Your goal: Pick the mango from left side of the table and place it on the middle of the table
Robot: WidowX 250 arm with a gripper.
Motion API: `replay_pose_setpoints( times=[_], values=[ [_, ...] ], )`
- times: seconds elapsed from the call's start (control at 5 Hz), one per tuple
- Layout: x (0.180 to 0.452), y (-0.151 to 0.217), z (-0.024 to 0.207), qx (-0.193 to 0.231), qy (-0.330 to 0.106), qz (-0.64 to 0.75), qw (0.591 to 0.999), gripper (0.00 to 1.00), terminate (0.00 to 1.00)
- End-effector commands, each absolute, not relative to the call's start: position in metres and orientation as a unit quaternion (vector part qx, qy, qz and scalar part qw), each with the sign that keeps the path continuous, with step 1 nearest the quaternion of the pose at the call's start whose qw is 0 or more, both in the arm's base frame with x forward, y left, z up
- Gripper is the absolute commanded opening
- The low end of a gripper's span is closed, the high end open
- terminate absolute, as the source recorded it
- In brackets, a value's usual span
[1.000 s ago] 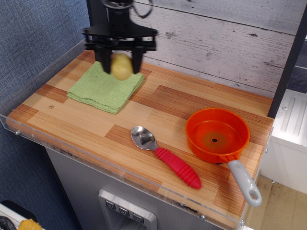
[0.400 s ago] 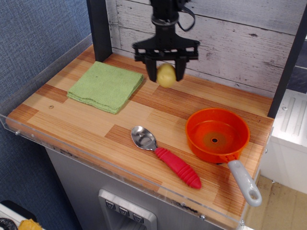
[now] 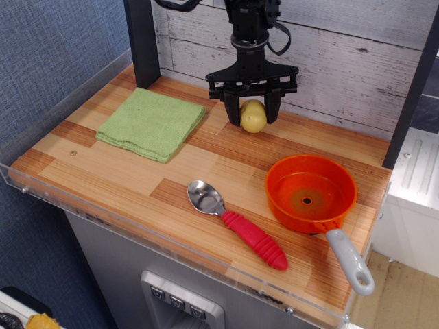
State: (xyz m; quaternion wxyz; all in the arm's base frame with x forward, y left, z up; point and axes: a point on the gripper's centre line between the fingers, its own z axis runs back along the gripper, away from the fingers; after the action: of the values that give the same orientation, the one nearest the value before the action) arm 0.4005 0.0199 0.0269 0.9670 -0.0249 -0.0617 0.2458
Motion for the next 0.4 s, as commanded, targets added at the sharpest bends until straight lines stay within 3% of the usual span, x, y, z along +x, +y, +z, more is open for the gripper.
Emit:
replay_pose_setpoints(
  times=[0.0,0.2],
  values=[
    [0.4005,0.016,0.0356,-0.026,-0.078,0.239,0.967,0.0,0.0],
    [0.3995,0.0164,0.0389,-0.012,-0.076,0.23,0.97,1.0,0.0]
  ],
)
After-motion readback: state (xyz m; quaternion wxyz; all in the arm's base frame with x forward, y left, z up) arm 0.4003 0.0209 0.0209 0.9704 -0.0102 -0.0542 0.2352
